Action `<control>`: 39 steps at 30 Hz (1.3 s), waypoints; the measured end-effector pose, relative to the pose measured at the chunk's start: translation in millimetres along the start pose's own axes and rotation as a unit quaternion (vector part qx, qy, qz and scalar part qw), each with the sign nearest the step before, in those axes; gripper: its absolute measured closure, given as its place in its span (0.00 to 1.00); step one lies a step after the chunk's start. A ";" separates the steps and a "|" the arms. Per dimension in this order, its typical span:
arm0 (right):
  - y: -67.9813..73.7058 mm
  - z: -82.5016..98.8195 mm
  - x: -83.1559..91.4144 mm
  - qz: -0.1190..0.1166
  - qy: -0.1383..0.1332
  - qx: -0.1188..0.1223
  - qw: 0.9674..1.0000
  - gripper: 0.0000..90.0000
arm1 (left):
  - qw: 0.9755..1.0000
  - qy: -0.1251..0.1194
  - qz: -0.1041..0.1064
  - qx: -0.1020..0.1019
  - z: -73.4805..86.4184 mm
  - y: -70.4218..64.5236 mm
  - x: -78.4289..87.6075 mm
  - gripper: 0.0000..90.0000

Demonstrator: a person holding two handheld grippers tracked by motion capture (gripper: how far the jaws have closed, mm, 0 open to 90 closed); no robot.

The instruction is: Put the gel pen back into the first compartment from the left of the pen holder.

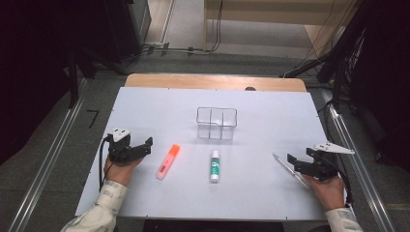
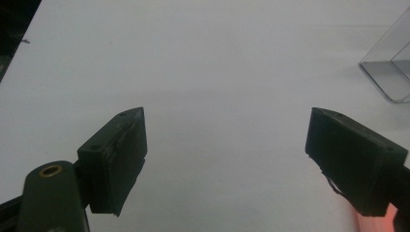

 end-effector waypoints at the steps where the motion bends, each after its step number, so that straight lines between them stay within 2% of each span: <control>1: 0.2 0.0 -0.2 0.000 0.000 0.001 1.000 0.18 | 1.000 0.000 0.001 0.001 -0.1 0.0 -0.2 0.17; 10: 2.8 0.3 -0.1 -0.006 -0.002 0.005 1.000 0.18 | 1.000 0.000 0.002 0.005 0.5 1.7 1.2 0.17; 16: 6.4 3.3 -3.5 -0.015 0.002 0.015 1.000 0.18 | 1.000 0.001 0.002 0.007 0.6 0.7 -0.2 0.17; 27: 15.9 7.4 -10.9 -0.031 0.022 0.031 0.999 0.29 | 1.000 0.004 0.003 0.009 1.5 1.1 -0.9 0.17; 30: 17.0 9.5 -14.4 -0.035 0.035 0.034 0.998 0.33 | 1.000 0.005 0.004 0.010 1.5 0.6 -1.1 0.17; 39: 18.2 10.7 -19.0 -0.029 0.042 0.041 0.998 0.41 | 1.000 0.006 0.008 0.012 1.8 -0.4 -1.8 0.17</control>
Point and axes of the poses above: each handheld gripper's, and its own axes: x roughly backward along the jaws, z roughly out of its underside, y roughly to its left, the point moved 6 cm from there along -x, roughly forward along the jaws, and after that the axes turned 12 degrees about -x, right-handed, at the moved point
